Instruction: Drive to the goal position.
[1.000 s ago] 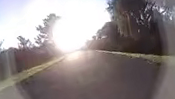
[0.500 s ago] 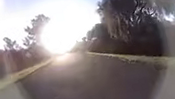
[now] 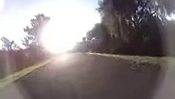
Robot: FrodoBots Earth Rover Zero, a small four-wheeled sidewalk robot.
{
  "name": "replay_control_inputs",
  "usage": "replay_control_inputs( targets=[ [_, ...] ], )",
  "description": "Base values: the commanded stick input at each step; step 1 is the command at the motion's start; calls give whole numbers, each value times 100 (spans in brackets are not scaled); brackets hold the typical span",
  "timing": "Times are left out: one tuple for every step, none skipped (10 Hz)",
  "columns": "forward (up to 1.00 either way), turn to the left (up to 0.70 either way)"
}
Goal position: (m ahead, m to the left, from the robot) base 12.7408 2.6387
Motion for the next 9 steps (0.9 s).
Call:
replay_control_inputs(
  targets=[
    [100, 0],
    [100, 0],
    [100, 0],
    [100, 0],
    [100, 0],
    [100, 0],
    [100, 0],
    [100, 0],
    [100, 0]
  ],
)
